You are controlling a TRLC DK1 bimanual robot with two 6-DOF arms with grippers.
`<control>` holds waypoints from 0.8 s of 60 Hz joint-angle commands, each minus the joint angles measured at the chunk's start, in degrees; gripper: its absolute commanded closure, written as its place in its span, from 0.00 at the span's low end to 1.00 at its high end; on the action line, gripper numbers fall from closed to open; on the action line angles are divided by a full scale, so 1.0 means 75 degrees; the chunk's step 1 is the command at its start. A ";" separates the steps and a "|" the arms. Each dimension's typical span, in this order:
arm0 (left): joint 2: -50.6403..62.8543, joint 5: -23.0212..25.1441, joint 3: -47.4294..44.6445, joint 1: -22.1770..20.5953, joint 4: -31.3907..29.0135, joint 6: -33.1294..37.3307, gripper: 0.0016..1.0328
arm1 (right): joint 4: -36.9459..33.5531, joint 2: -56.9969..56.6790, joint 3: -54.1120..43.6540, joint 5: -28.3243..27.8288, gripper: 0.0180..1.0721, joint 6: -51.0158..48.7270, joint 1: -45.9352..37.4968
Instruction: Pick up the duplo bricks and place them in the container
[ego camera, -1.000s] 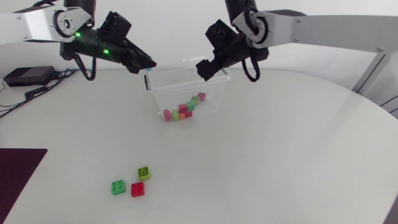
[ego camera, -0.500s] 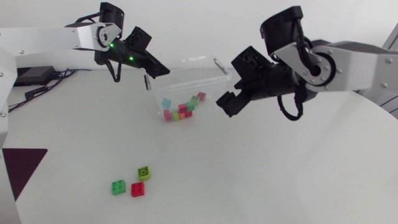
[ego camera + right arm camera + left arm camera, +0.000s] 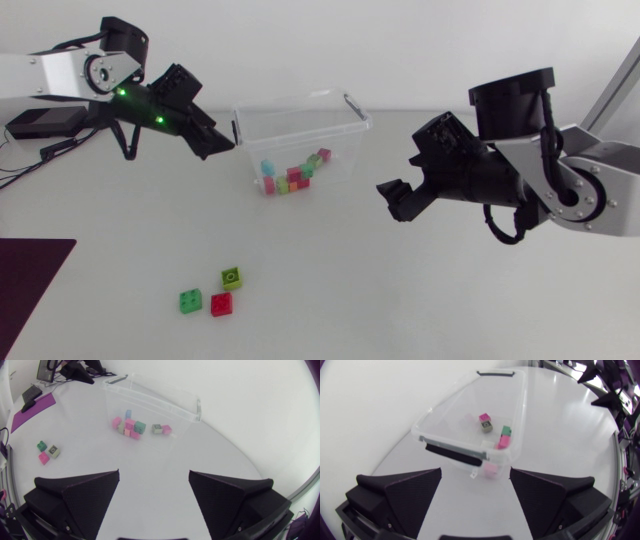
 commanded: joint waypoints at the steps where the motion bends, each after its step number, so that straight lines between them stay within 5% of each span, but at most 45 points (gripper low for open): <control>1: -0.0549 -0.0154 -0.1050 -0.0001 -0.0149 0.0732 0.07 | 0.0170 -0.0153 -0.0412 0.0017 0.05 0.0182 -0.0055; 23: -0.2565 -0.1138 -0.4788 -0.0024 -0.0149 0.2396 0.10 | 0.0451 -0.1009 -0.1385 0.0146 0.05 0.0323 -0.0067; 48: -0.3842 -0.1630 -0.6370 -0.0059 -0.0688 0.2912 0.20 | 0.0123 -0.1946 -0.1947 0.0146 0.05 0.0346 -0.0137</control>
